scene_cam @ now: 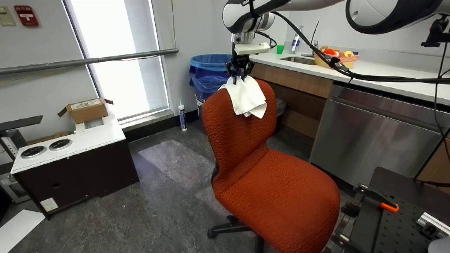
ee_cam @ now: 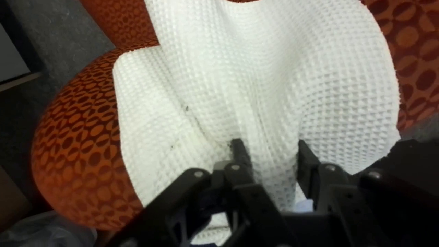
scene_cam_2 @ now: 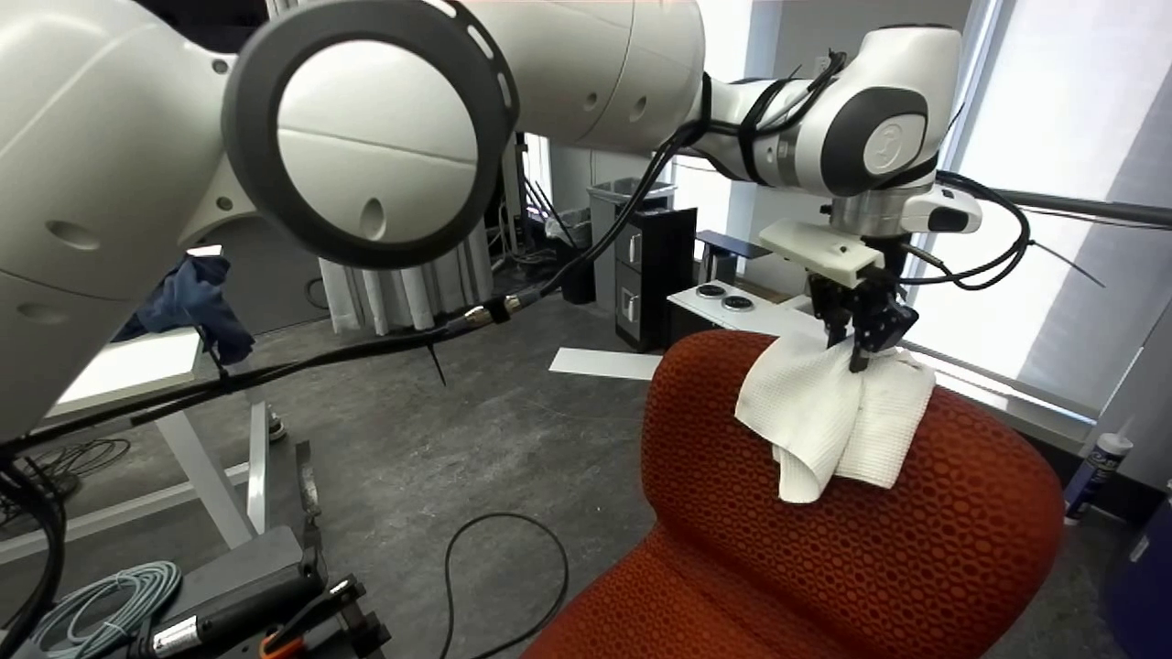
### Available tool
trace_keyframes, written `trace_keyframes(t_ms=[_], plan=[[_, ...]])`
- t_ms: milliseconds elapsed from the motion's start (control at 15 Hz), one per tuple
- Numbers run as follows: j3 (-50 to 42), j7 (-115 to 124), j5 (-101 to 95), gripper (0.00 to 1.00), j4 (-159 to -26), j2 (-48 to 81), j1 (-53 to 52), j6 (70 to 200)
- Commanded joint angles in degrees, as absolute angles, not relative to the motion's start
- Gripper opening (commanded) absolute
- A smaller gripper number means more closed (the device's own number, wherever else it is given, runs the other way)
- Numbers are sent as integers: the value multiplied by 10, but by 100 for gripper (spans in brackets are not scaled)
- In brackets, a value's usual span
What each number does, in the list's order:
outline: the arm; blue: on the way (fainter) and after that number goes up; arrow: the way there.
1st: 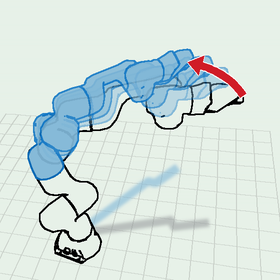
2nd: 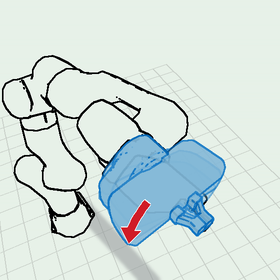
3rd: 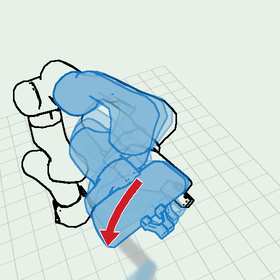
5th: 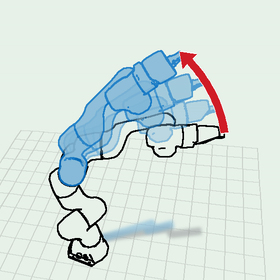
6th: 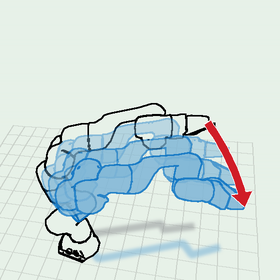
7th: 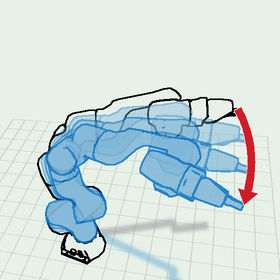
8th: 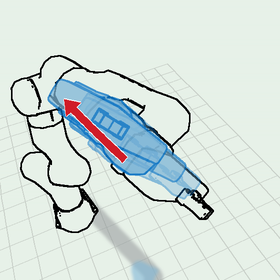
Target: Put the towel on the seat of the chair
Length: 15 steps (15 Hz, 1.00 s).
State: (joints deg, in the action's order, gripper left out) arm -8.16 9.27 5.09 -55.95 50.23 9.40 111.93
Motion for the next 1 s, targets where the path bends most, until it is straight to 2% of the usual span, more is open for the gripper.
trace_keyframes(t_ms=[0, 467, 933], plan=[[-72, 48, 61, 0, -587, 481, 112, 1122], [-50, -103, 68, 0, -753, 376, 114, 1132], [-50, -168, -42, 0, -940, 321, 88, 1142]])
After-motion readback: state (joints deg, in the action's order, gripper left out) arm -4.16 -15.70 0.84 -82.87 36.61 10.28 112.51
